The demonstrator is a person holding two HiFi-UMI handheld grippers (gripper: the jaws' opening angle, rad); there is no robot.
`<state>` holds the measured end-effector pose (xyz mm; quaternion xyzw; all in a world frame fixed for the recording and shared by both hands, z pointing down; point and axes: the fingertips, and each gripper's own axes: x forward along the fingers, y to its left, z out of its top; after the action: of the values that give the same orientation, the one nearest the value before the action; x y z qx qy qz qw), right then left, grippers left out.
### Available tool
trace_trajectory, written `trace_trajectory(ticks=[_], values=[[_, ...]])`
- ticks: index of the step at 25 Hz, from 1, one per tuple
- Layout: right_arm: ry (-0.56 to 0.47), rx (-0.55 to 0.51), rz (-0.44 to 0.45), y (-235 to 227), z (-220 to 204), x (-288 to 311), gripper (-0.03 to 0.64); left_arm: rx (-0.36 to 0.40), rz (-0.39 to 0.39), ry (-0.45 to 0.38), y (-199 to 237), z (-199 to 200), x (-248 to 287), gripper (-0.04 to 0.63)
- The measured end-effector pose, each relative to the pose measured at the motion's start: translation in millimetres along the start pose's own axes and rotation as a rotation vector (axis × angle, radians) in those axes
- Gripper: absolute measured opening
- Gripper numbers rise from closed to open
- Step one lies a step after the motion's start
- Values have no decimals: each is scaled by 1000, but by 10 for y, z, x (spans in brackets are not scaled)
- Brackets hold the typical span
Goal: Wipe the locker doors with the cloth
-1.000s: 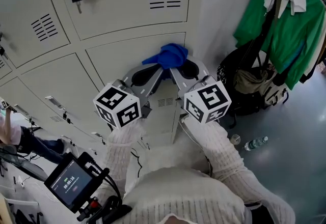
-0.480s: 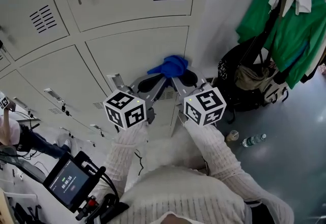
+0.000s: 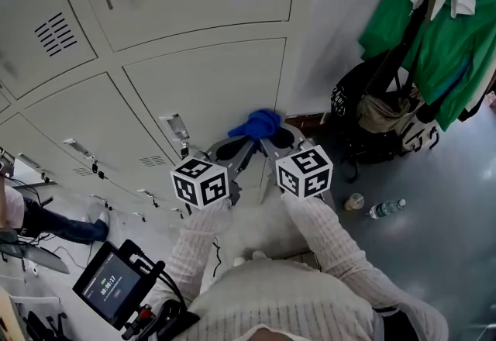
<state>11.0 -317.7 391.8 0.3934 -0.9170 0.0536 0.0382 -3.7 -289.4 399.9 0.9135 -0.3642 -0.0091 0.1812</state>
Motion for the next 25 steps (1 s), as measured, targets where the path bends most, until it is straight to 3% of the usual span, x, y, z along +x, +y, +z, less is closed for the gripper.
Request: trace_trajectory(ticks=[7,14,25], values=[[103,47,14,-58,-426,54,46,-67,12,62,150,-375,81,6],[171,80,32,-69,-715,80,46,-151,44,65,226,-633,99,6],[256,151,57,-58,-1041,176,46,-197,62,117,418,-902,122,6]])
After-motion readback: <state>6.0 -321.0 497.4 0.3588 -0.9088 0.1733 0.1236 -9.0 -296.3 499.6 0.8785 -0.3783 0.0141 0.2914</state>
